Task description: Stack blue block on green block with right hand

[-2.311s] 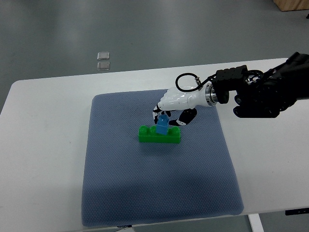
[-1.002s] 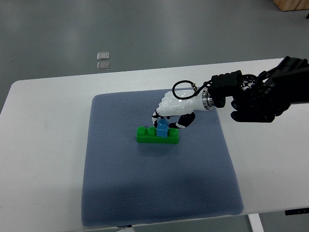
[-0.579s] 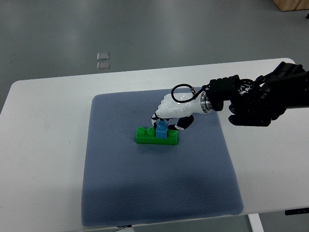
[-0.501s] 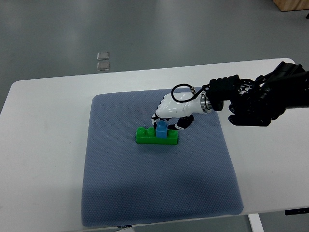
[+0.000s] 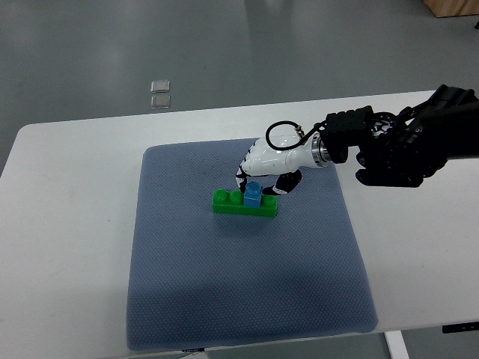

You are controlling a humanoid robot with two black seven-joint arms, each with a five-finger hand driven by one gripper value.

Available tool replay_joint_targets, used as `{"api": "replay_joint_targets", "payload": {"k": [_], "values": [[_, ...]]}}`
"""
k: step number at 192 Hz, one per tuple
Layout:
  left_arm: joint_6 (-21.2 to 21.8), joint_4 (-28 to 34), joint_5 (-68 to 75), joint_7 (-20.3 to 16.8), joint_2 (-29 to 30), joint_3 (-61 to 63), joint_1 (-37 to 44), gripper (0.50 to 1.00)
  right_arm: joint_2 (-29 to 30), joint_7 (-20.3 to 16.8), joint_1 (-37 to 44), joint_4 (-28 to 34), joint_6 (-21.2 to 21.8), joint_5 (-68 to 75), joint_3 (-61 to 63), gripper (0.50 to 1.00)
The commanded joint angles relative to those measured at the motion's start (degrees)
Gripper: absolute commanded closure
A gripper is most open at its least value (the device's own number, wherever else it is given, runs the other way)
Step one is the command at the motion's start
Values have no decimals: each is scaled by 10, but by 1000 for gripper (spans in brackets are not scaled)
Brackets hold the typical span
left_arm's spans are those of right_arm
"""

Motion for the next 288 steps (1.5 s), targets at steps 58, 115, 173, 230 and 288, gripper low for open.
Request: {"api": "replay_joint_targets", "payload": {"k": [58,115,173,230,288], "values": [[0,0,0,0,0,0,0,500,-4,-1,4,-1,7,1,-1,758],[0,0,0,0,0,0,0,500,-24,-2,22,-12,52,34,16,754],[0,0,0,0,0,0,0,500,-64,-3,24,-44,130,144,76,744],[0,0,0,0,0,0,0,500,-127,-53,-20,-76,177,353,198,742],[0,0,0,0,0,0,0,500,-162,-135,-184,-144,168,411,495,740]]}}
